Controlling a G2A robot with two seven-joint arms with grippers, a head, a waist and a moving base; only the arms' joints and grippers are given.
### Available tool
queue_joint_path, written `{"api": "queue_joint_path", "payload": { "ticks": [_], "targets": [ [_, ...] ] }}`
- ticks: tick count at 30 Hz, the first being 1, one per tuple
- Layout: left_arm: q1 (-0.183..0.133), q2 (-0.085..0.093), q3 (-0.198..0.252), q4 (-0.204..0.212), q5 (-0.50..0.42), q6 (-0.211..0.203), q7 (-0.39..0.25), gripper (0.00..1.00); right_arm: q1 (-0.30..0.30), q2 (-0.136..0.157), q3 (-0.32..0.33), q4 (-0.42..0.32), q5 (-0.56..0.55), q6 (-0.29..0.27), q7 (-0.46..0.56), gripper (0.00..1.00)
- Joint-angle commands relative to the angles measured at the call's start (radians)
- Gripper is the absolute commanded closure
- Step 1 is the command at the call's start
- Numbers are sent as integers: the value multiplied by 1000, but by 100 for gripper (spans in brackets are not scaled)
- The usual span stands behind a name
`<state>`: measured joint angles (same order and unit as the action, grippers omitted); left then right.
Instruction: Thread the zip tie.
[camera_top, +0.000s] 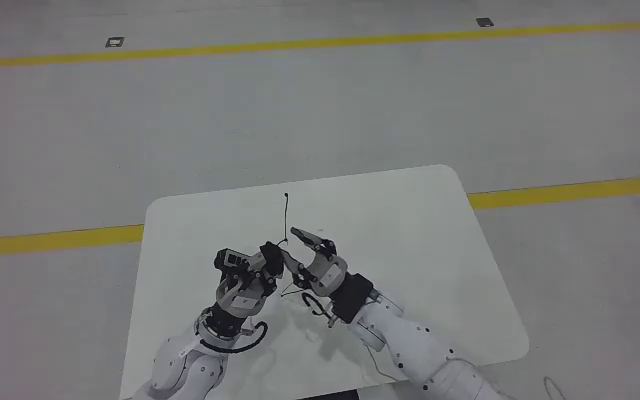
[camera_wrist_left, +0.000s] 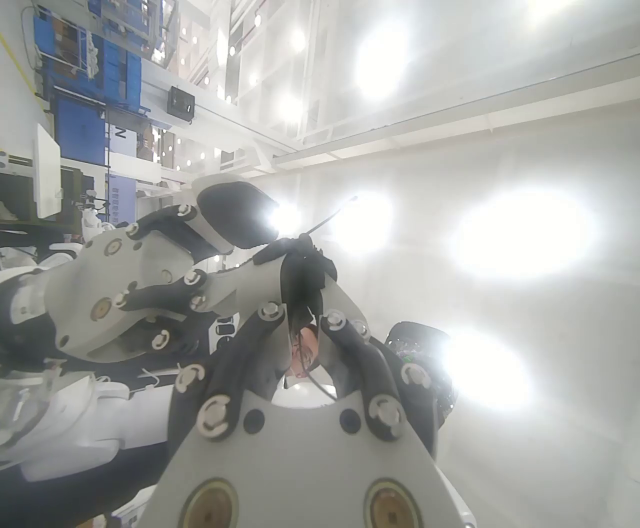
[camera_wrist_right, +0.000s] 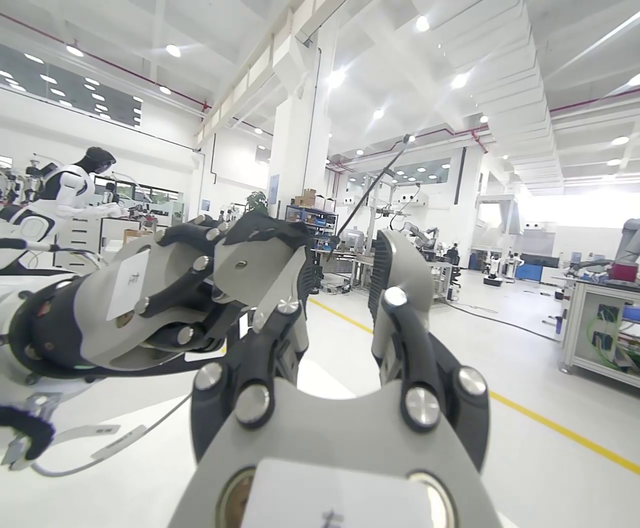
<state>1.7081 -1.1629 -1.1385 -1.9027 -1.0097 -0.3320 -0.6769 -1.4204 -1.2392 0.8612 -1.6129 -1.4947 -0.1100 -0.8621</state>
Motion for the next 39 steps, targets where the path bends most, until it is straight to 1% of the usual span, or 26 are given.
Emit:
{"api": "queue_joint_path", "payload": {
  "ticks": [1,4,15,21,30,32,39],
  "targets": [
    [0,0,0,0,0,0,0,100,1,-2,-1,2,0,-1,-1,78],
    [0,0,0,0,0,0,0,100,2,-5,-1,5,-1,0,-1,84],
    [0,0,0,0,0,0,0,100,-3,-12,5,9,-8,0,-1,87],
    [0,0,0,0,0,0,0,100,-4,-15,7,10,-12,-7,-5,91],
    [0,0,0,0,0,0,0,100,-5,-20,11,12,-16,-14,-11,89],
    [0,0,0,0,0,0,0,100,-6,-21,12,12,-17,-15,-12,87],
    [0,0,0,0,0,0,0,100,-9,-25,15,11,-20,-18,-16,87]
  ]
}}
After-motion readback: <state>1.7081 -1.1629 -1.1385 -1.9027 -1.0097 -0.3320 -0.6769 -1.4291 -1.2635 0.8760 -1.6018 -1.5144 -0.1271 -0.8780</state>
